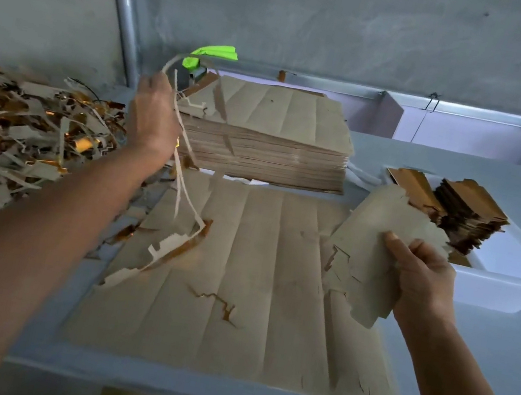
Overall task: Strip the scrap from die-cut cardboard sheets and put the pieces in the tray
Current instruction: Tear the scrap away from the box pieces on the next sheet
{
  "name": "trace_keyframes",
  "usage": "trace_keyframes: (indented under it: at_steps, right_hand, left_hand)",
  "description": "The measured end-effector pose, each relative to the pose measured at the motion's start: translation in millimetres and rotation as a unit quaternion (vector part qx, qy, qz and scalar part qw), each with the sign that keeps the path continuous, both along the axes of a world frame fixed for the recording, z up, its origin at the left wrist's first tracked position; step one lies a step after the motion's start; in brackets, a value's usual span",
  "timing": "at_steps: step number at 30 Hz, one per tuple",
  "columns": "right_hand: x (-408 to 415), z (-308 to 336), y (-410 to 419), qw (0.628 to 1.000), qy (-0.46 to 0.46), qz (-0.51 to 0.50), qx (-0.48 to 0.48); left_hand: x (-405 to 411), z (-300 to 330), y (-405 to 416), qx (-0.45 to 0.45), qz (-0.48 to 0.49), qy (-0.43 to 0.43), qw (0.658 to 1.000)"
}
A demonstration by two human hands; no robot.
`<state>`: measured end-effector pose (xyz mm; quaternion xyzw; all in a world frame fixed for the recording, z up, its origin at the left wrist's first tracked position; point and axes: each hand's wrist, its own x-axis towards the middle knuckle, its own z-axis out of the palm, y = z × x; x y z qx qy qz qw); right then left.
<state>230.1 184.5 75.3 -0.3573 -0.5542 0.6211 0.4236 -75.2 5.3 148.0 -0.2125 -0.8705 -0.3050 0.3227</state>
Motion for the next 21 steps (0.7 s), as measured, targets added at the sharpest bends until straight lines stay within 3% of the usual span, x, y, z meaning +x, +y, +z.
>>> trace_keyframes:
  at_steps: [3,6,10,13,17,21]
  right_hand:
    - [-5.7,-0.6,-7.0,1.000,-0.002,0.019,0.003]
    - [-9.5,-4.7,-13.9,1.000,-0.012,0.023,-0.001]
    - [-12.1,-11.2,-17.7,0.999,-0.026,0.032,-0.012]
    - [-15.7,-15.5,-21.5,0.999,-0.026,0.039,-0.016]
    - [-21.9,-20.5,-29.7,0.997,-0.024,0.068,-0.008]
    - [-25.1,-21.1,-36.6,0.994,0.000,0.108,0.003]
  left_hand:
    - [7.4,-25.3,6.2,-0.126,-0.066,-0.082,0.986]
    - [40.6,-55.6,6.7,-0.304,-0.183,-0.227,0.907]
    - [87.4,-83.7,2.6,-0.399,-0.340,-0.273,0.807]
    - [109.8,-109.0,-0.9,-0.465,-0.357,-0.298,0.753]
    - [111.7,-134.0,-6.7,-0.491,-0.329,-0.219,0.777]
    - [83.5,-121.3,-14.0,-0.452,-0.195,-0.204,0.847]
